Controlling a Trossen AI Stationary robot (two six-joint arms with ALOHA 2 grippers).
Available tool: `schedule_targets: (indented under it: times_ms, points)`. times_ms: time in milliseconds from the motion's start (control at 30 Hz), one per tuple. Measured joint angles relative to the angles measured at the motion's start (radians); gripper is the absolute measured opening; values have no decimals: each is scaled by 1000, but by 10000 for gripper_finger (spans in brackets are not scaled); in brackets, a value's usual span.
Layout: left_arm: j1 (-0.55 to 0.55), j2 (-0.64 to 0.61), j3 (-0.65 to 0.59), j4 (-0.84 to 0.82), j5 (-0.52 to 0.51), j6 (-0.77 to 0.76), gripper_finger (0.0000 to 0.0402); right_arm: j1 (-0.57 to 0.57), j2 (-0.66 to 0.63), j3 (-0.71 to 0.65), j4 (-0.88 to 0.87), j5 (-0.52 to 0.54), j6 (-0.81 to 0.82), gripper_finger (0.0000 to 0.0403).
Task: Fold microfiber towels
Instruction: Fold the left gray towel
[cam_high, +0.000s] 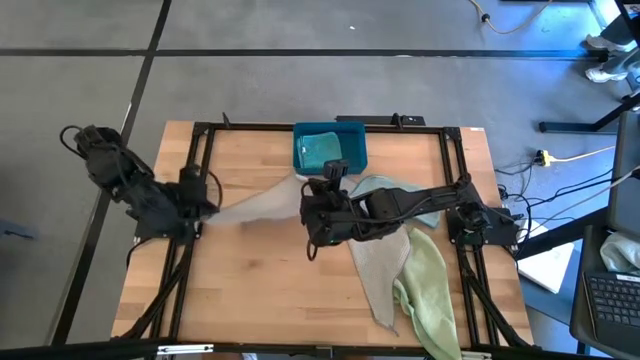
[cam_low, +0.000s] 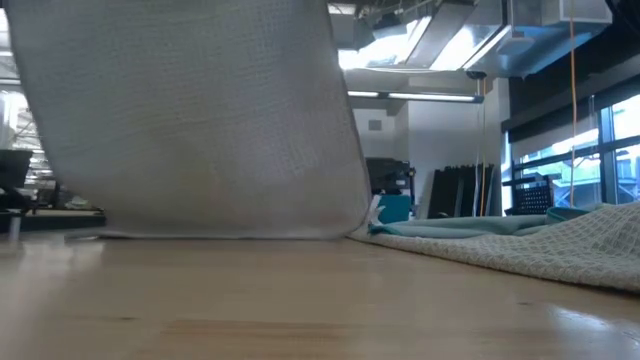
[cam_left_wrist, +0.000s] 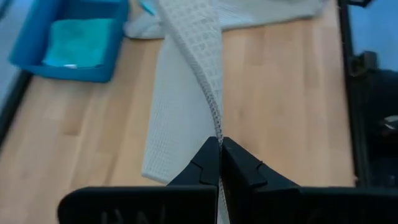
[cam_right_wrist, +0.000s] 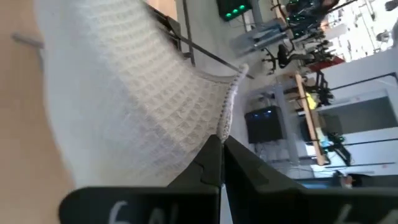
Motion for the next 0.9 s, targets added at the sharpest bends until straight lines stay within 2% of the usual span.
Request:
schedule_targets:
  times_ms: [200,300,567,800,900]
  points:
    - [-30,5,1,-26,-11,-20,0,-4,0,0,-24,21,2,8]
    - [-30,4,15,-94,-73,-44,0,-35,0,0,-39,39,0,8]
    - [33,-60,71,-87,-270,130,0,-167,0,0,-10,19,-23,8]
    - [157,-72,242,-89,-285,308,0,-231,0,0,188,-1,-223,8]
    - [191,-68,306,-88,-231,348,0,-224,-1,0,281,-1,-293,8]
